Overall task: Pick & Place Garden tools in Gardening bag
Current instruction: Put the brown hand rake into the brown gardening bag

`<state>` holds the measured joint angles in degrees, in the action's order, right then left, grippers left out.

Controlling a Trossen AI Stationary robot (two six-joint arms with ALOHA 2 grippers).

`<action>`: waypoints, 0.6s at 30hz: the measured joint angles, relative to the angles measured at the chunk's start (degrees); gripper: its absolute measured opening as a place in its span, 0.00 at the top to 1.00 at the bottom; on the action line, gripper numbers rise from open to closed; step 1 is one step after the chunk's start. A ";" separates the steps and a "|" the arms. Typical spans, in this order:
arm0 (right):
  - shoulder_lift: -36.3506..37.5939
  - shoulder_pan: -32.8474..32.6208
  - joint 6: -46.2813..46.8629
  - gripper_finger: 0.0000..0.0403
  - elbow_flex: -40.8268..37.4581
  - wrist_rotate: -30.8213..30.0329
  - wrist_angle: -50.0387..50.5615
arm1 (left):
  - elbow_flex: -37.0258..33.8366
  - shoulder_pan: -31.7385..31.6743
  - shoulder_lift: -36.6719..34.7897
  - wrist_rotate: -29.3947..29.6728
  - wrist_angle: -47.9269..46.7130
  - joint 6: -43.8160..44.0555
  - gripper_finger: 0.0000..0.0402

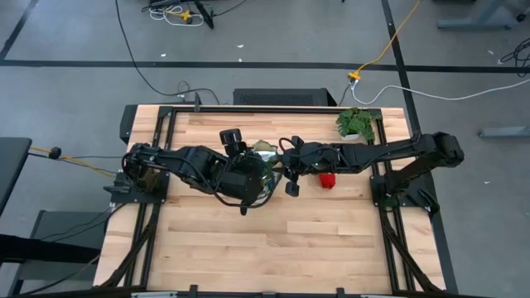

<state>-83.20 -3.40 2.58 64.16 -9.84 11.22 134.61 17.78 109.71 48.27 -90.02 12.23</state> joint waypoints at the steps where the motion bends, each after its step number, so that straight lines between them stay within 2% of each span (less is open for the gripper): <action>1: 0.00 0.00 0.01 0.87 0.00 0.28 0.02 | 0.00 0.00 -0.01 0.01 0.00 0.00 0.53; 18: -7.79 2.13 1.27 0.87 0.04 5.89 -2.27 | 0.00 0.00 0.00 0.11 0.00 0.02 0.53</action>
<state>-90.99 -1.27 3.85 64.20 -3.95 8.96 134.61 17.78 109.71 48.38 -90.02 12.25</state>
